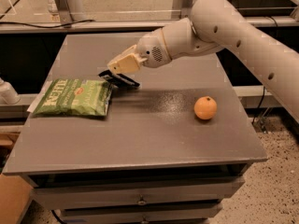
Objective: Move rxbar blueberry near green jalapeno chip bag
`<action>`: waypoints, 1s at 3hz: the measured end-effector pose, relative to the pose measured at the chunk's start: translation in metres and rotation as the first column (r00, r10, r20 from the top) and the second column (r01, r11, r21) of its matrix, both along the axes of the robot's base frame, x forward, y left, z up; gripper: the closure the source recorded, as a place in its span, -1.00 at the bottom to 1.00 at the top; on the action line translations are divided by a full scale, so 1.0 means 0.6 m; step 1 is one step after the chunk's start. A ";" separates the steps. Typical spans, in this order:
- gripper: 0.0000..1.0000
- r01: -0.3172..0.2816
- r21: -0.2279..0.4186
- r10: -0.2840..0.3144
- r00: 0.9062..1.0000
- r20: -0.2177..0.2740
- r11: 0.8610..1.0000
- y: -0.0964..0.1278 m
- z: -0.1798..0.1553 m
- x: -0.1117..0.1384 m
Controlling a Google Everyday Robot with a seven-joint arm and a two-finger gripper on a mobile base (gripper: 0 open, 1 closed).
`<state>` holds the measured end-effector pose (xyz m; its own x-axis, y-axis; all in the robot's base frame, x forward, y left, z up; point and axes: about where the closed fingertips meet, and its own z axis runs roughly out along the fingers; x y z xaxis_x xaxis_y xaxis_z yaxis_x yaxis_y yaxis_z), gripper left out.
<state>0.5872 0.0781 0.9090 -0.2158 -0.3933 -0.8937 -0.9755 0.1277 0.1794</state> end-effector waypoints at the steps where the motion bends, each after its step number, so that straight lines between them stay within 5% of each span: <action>1: -0.28 -0.010 0.000 0.010 1.000 -0.004 1.000 0.001 -0.001 -0.001; 2: -0.77 -0.016 0.005 0.016 1.000 -0.006 1.000 0.000 -0.001 0.001; 3: -1.00 -0.021 0.004 0.021 1.000 0.000 1.000 0.000 0.004 0.006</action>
Offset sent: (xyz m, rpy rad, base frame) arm 0.0033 -0.0060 0.0007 0.0110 0.0071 0.0124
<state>0.5910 0.0784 0.9112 -0.2076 -0.3945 -0.8951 -0.9779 0.1067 0.1798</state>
